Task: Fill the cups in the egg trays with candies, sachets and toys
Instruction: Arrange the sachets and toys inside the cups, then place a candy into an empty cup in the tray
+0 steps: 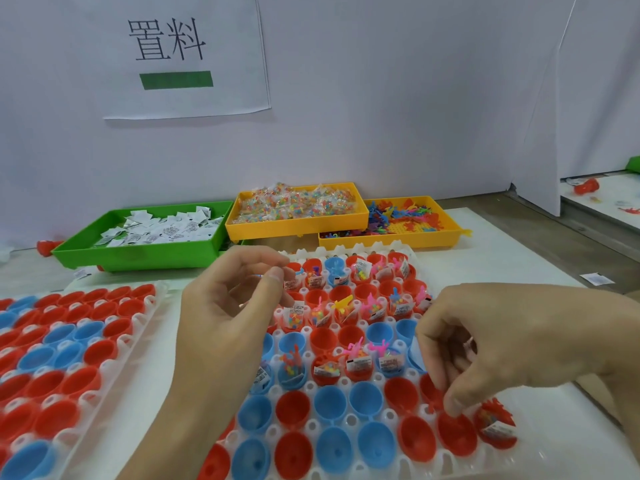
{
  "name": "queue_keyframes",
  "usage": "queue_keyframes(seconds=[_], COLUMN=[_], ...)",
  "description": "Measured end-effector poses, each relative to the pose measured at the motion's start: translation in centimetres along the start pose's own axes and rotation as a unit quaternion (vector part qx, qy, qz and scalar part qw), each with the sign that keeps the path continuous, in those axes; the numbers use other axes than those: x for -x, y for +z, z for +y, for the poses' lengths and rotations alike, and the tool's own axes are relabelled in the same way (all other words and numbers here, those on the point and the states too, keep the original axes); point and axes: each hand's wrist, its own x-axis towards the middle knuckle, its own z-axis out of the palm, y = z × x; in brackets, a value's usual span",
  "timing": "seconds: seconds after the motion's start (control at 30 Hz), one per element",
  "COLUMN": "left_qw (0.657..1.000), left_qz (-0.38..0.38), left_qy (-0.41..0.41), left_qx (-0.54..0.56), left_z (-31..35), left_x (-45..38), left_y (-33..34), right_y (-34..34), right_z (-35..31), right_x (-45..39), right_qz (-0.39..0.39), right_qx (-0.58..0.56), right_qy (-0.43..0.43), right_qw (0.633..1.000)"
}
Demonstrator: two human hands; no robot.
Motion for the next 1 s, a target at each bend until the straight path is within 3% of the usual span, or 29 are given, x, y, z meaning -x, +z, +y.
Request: queue_keyframes(seconds=[0.13,0.27,0.43,0.57,0.7,0.8,0.9,1.0], left_qw=[1.000,0.987,0.939,0.903,0.847,0.825,0.822,0.850], left_qz=[0.022,0.026,-0.015,-0.055,-0.107,-0.124,-0.118,-0.079], left_qy=[0.010,-0.003,-0.034,-0.062,-0.050,-0.079,-0.104,-0.082], left_qx=[-0.019,-0.156,-0.342,-0.421,-0.518,-0.546,-0.547,-0.514], left_z=[0.2,0.3,-2.2,-6.2,-9.3,-10.4,-10.8,-11.1], left_x=[-0.3,-2.8,-10.7,-16.0,-18.8,-20.4,-20.9,-21.1], left_y=[-0.2,-0.2,0.8,3.2,5.3,5.6,5.8,6.0], right_y=[-0.7,-1.5,-1.4,-0.9,-0.6,-0.5,-0.4,-0.3], right_z=[0.5,1.6,3.6,4.6,5.2,5.4,5.3,5.2], right_x=[0.9,0.6,-2.2,-3.9,-4.5,-4.7,-4.8,-5.0], right_qz=[0.040,0.137,0.387,0.486,0.515,0.519,0.521,0.519], right_qx=[-0.046,-0.115,-0.161,-0.179,-0.190,-0.200,-0.193,-0.188], right_qy=[-0.029,-0.102,-0.116,-0.103,-0.089,-0.086,-0.082,-0.081], right_qw=[0.998,0.979,0.900,0.849,0.831,0.827,0.828,0.830])
